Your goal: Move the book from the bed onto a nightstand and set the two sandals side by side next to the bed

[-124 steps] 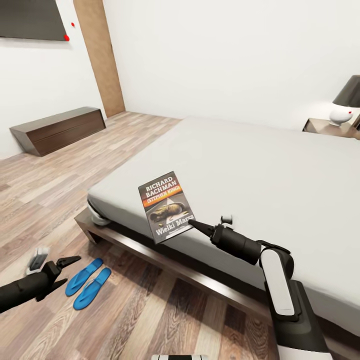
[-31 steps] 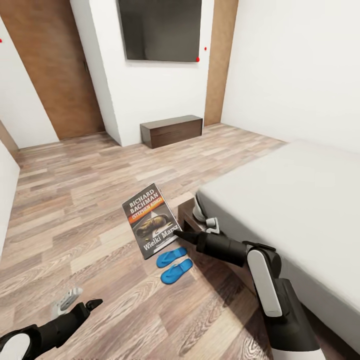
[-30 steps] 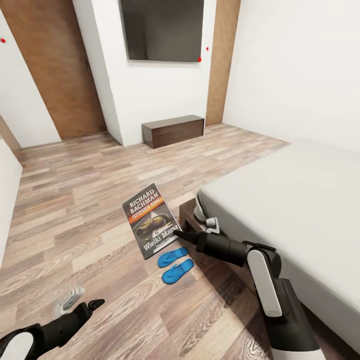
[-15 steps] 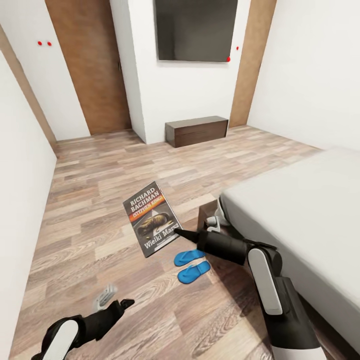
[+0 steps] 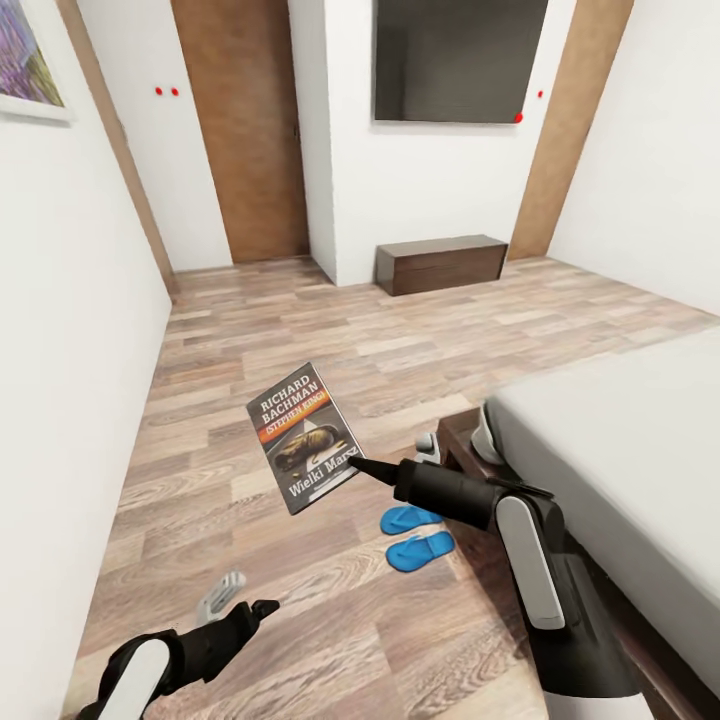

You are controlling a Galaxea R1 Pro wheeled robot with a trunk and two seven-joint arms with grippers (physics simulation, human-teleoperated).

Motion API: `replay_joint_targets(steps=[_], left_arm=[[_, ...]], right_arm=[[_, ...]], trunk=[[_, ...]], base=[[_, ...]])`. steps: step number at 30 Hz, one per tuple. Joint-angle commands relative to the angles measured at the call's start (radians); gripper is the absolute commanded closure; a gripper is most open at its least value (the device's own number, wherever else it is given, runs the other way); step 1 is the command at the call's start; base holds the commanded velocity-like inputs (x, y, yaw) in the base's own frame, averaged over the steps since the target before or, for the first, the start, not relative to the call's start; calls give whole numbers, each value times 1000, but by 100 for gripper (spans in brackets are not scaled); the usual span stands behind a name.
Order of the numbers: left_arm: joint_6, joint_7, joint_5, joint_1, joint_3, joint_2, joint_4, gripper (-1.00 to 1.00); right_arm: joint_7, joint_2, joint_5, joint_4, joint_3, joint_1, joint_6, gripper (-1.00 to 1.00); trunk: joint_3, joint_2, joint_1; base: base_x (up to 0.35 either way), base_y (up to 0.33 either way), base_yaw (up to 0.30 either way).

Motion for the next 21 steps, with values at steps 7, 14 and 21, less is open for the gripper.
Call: replay_joint_targets(steps=[7,14,21], left_arm=[[-1,9,10,-1,-1,-3,1,-100],[-2,9,10,-2,-2,-4,7,-100],[-10,8,10,-2,-3,-24,14,-100]], right_arm=[[6,0,-5,-1,-1,-1,7,100],[6,0,-5,-1,-1,-1,7,100],[6,0,-5,-1,-1,-1,7,100]], trunk=[[-1,0,0],[-1,0,0],[-1,0,0]], base=[[0,0,288],[0,0,288],[0,0,288]])
